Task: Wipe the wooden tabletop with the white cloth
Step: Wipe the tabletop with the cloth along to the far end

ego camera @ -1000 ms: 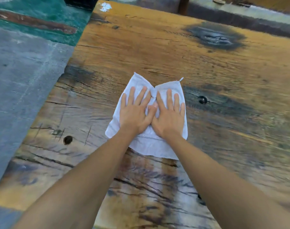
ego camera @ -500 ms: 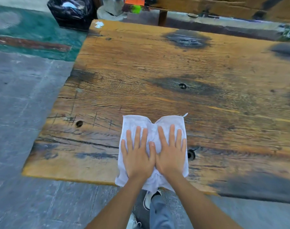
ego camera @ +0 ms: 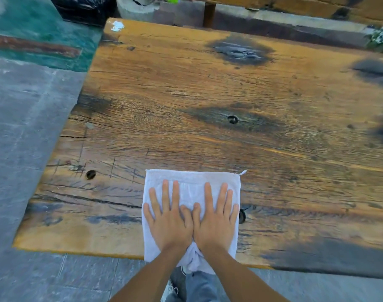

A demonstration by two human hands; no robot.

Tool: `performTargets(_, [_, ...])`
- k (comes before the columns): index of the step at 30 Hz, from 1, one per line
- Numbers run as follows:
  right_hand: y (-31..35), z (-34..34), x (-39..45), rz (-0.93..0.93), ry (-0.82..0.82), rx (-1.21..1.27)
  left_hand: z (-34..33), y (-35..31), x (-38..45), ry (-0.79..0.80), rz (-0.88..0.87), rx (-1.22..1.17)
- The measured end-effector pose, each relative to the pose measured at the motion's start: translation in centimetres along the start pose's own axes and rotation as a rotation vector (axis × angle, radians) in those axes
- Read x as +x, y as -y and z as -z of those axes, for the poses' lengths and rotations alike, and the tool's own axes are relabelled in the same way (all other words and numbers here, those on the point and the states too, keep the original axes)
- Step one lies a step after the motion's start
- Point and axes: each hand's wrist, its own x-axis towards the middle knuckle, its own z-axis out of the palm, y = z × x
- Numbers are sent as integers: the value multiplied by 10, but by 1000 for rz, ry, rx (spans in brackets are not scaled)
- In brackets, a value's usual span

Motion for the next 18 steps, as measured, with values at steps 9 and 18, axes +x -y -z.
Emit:
performTargets(9, [11, 6, 60, 17, 28, -22, -1, -24, 48, -26, 71, -17])
performTargets(18, [18, 9, 104, 31, 51, -32, 1, -38, 92, 6, 23, 32])
